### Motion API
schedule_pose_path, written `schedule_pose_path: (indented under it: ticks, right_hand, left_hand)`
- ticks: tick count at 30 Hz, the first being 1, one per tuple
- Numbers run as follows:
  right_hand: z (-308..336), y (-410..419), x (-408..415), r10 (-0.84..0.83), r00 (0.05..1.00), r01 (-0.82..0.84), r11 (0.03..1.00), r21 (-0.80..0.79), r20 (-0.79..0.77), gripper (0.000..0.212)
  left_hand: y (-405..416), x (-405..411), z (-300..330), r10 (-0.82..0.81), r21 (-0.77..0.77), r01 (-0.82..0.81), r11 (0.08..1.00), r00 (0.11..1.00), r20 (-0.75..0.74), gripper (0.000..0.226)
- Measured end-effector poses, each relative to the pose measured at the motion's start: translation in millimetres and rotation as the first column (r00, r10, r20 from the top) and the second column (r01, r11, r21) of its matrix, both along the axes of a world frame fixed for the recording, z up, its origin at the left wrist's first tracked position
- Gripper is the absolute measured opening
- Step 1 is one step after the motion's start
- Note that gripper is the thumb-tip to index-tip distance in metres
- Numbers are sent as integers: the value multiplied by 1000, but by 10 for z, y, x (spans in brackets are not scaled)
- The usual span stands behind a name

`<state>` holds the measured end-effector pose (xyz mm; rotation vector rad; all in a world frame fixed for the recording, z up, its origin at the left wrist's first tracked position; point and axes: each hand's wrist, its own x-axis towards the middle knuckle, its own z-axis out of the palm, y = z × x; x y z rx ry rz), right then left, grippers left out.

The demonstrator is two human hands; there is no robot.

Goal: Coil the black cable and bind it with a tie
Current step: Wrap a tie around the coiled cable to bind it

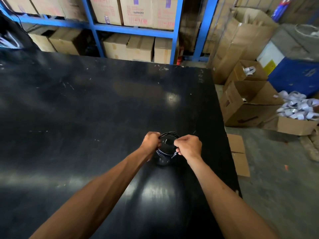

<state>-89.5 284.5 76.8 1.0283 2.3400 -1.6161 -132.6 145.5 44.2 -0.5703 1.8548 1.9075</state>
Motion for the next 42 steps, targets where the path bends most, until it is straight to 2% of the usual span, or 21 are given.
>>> schedule_pose_path:
  ticks: [2,4,7,10,14,18,22,24,28,30,33,35,37,38,40,42]
  right_hand:
    - [59,-95,14,-75,997,74,997,-36,-24,14]
    - [108,-159,12,-163,984,149,973,-176,-67,17]
    - [214,-195,41,-257,962,197,887,-417,-92,17]
    - [361,-174,100,-276,958,187,807,-559,-78,18]
    - [502,-136,156,-313,948,204,723,-660,-50,17]
    - [610,-130,201,-224,968,117,808,-577,-117,15]
    - [661,-127,220,-91,971,23,956,-291,-221,15]
    - [716,-103,224,-25,972,-20,982,-190,-232,14]
    - [833,-36,201,58,980,-82,989,-122,-192,18]
    - [876,-23,167,65,985,-92,982,-166,-157,19]
    - [971,-11,143,20,996,-50,935,-352,-89,2]
    - [956,30,149,55,995,-81,930,-357,-81,14]
    - [889,81,189,106,990,-130,942,-309,-95,32]
    - [846,98,199,110,987,-141,938,-315,-114,40]
    - [785,151,229,90,981,-143,933,-330,-171,41]
    - [742,192,256,70,971,-141,940,-312,-227,36]
  left_hand:
    - [69,65,98,24,55,-25,998,999,21,34]
    - [108,134,187,40,138,-45,989,999,36,33]
    - [86,208,301,48,223,-53,973,998,31,32]
    - [43,239,383,15,223,-5,975,999,-43,29]
    - [34,327,513,-15,171,48,984,982,-189,34]
    - [30,366,576,-88,-45,78,996,944,-318,32]
    - [24,380,656,-183,-205,106,973,894,-408,27]
    - [27,413,695,-251,-272,138,952,860,-444,25]
    - [16,452,759,-360,-440,120,890,778,-515,26]
    - [-2,471,793,-404,-513,83,854,728,-554,26]
    - [-25,487,812,-506,-615,62,786,637,-582,27]
    - [-38,480,782,-561,-646,94,758,600,-571,28]
    - [-61,527,779,-588,-652,127,747,584,-560,30]
    - [-78,542,777,-572,-617,161,770,603,-556,32]
    - [-108,533,782,-457,-436,228,871,704,-544,40]
    - [-122,444,745,-277,-207,206,956,866,-417,52]
